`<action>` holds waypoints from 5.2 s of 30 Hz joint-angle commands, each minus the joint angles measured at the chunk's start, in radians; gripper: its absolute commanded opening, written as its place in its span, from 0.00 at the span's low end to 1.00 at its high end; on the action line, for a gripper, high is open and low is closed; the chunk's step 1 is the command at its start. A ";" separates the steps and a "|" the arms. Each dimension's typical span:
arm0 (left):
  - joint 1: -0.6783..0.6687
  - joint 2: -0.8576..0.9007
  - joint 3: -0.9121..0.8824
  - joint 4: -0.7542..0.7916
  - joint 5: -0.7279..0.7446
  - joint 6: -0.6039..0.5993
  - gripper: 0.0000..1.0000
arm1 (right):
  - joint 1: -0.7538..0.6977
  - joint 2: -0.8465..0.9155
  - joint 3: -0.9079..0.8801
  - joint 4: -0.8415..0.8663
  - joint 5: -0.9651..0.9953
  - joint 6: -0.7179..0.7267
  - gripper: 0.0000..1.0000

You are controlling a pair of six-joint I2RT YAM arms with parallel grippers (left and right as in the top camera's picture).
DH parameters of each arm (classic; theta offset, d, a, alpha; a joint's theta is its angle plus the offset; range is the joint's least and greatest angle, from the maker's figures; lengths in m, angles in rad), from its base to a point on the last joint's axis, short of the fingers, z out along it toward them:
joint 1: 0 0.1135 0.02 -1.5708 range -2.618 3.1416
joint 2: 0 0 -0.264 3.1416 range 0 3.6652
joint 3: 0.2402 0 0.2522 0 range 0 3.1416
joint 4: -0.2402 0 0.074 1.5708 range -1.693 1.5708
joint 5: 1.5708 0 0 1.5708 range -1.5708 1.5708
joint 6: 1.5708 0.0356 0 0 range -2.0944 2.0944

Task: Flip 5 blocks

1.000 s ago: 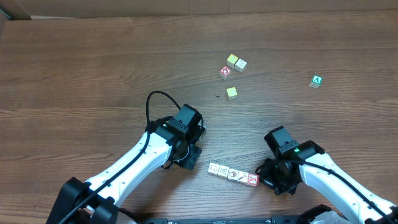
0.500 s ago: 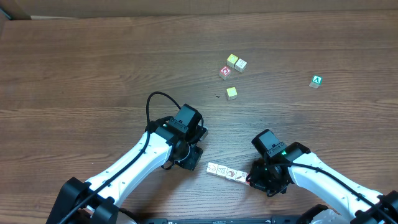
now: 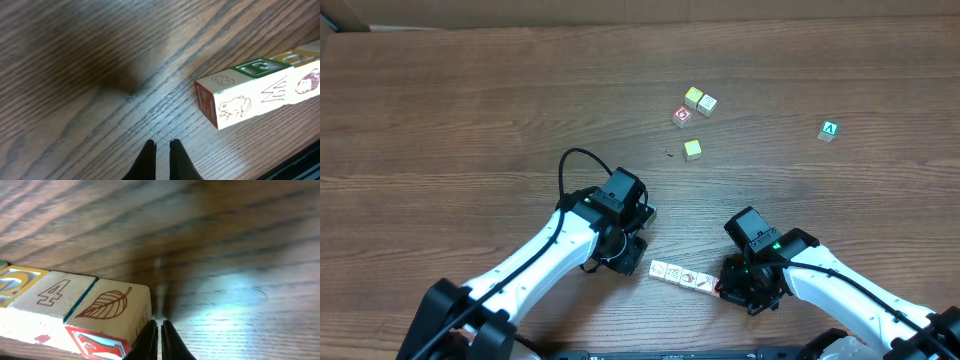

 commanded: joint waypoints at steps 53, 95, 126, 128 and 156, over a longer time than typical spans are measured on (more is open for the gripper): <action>-0.005 0.282 -0.011 0.153 -0.033 0.179 0.04 | 0.074 0.004 -0.007 0.060 -0.103 0.058 0.04; -0.005 0.317 -0.011 0.184 -0.057 0.223 0.04 | 0.075 0.004 -0.007 0.018 -0.037 0.321 0.04; -0.005 0.317 -0.011 0.192 -0.085 0.234 0.04 | 0.077 0.004 -0.007 0.076 -0.021 0.299 0.04; -0.005 0.317 -0.011 0.192 -0.092 0.234 0.04 | 0.079 0.004 -0.007 0.076 -0.022 0.307 0.04; -0.005 0.317 -0.010 0.204 -0.128 0.366 0.04 | 0.126 0.004 -0.007 0.106 -0.046 0.404 0.04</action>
